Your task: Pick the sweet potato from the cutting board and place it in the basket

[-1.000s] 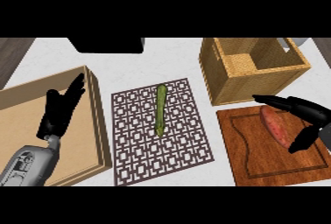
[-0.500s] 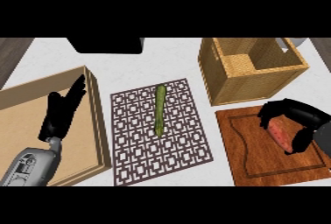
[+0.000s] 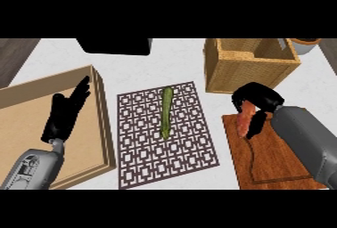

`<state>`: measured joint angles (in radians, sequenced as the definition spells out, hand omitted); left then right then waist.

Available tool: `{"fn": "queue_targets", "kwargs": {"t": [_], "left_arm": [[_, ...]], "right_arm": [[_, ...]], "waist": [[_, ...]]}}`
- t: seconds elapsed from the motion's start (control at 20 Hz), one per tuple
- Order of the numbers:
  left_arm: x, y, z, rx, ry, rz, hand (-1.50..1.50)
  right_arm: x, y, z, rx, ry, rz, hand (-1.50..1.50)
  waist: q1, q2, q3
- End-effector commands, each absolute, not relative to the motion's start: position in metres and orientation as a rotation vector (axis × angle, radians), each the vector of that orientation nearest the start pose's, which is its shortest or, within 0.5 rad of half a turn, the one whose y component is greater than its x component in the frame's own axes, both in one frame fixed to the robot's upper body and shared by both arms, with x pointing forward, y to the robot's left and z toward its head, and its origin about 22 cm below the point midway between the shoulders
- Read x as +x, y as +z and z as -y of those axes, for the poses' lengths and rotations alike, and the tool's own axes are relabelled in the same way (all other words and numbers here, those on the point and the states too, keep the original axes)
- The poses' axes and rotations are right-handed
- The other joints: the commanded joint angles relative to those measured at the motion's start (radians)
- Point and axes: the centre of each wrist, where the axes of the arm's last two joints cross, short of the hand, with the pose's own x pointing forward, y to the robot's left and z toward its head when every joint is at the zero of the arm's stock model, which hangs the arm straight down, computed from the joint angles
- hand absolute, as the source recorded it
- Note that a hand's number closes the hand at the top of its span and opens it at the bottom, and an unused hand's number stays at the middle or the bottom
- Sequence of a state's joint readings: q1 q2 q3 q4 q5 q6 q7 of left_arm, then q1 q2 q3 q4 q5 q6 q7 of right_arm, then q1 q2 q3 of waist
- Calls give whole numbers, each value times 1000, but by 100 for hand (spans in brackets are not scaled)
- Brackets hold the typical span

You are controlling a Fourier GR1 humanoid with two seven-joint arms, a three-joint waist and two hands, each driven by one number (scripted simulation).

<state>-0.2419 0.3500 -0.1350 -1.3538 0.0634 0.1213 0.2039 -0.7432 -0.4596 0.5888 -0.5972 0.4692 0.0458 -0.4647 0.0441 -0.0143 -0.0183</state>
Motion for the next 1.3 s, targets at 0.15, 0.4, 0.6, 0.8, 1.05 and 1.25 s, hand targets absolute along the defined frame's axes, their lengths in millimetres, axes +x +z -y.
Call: {"fn": "queue_targets", "kwargs": {"t": [0.15, 0.4, 0.6, 0.8, 1.05, 1.25], "left_arm": [[305, 30, -254, 217, -270, 1369, 0], [305, 29, -255, 219, -293, 1380, 0], [306, 23, -250, 210, -290, 1370, 0], [311, 26, -254, 234, -257, 1362, 0], [312, 26, -266, 247, -228, 1354, 0], [300, 29, -271, 244, -229, 1335, 0]], "right_arm": [[406, 29, 118, -754, 1451, 1223, 150], [391, 64, 27, -791, 1227, 1227, 150], [385, 116, -2, -747, 993, 1354, 150], [369, 171, -26, -639, 778, 1535, 150], [347, 254, -58, -652, 601, 1663, 150], [338, 289, -72, -733, 551, 1663, 150]], "waist": [[27, 5, 10], [42, 14, 17], [35, 17, 17], [11, 12, 18], [-19, 10, 17], [-18, 10, 17]]}}
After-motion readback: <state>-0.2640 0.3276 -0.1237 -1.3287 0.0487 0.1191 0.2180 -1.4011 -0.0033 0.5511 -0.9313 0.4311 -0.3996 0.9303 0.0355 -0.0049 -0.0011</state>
